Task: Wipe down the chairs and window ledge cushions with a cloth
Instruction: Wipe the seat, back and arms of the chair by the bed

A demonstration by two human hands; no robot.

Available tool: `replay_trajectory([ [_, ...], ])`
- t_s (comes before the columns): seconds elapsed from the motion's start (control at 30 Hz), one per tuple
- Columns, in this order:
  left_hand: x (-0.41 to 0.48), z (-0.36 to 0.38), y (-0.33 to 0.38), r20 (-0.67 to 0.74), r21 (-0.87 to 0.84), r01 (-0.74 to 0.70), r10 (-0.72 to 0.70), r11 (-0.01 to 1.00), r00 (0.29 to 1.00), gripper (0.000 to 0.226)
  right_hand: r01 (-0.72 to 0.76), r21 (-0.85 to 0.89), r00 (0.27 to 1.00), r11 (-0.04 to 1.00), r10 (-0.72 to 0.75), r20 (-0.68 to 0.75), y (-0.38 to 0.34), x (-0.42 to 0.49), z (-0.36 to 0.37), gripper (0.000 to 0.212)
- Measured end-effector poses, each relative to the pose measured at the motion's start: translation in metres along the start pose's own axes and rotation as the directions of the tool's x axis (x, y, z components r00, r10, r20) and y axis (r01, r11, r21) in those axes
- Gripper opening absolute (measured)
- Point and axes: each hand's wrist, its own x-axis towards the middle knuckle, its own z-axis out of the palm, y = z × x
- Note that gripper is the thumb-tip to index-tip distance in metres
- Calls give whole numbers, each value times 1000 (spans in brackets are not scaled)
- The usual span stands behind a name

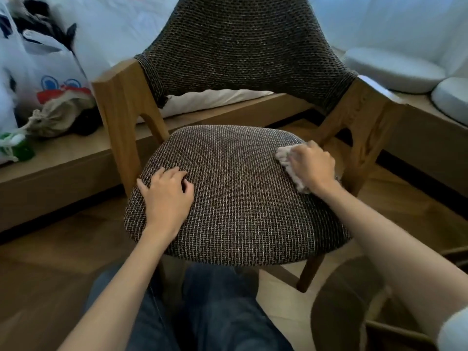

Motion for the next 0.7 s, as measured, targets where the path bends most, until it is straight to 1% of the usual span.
replay_trajectory([
  [0.07,0,0,0,-1,-13,-5,5,1000,1000,35,-80,-63,997,995,80,-10,17,3,-7,31],
  [0.1,0,-1,0,-2,-19,-6,6,1000,1000,35,-122,-64,992,990,120,-22,20,2,-8,32],
  [0.17,-2,-1,-1,-5,-31,-10,10,999,1000,35,-187,-17,981,982,186,-47,14,-4,-8,33],
  [0.23,-4,-2,-5,5,-34,-22,22,999,1000,35,-197,80,978,977,201,-49,-9,-21,-6,29],
  [0.3,-7,-2,-8,16,-34,-48,48,998,999,36,-139,234,990,962,143,-2,-49,-44,0,22],
  [0.37,-8,-1,-11,18,-43,-64,65,997,998,36,-25,358,999,933,10,42,-99,-67,6,18],
  [0.4,-8,-1,-12,11,-44,-66,66,997,998,36,23,415,998,910,-46,46,-122,-76,9,17],
  [0.47,-6,-1,-12,-1,-31,-62,62,998,998,35,69,502,994,862,-100,35,-152,-89,11,17],
  [0.53,-5,-1,-10,1,-21,-53,53,998,999,35,113,478,991,871,-133,9,-159,-95,12,23],
  [0.6,-5,0,-10,-1,-20,-60,60,998,998,34,149,428,985,891,-173,16,-143,-97,11,26],
  [0.63,-5,0,-10,-7,-23,-64,64,998,998,34,149,399,984,905,-176,33,-129,-96,10,25],
  [0.7,-5,0,-10,-9,-31,-68,68,997,998,34,103,338,992,936,-123,36,-93,-90,7,23],
])
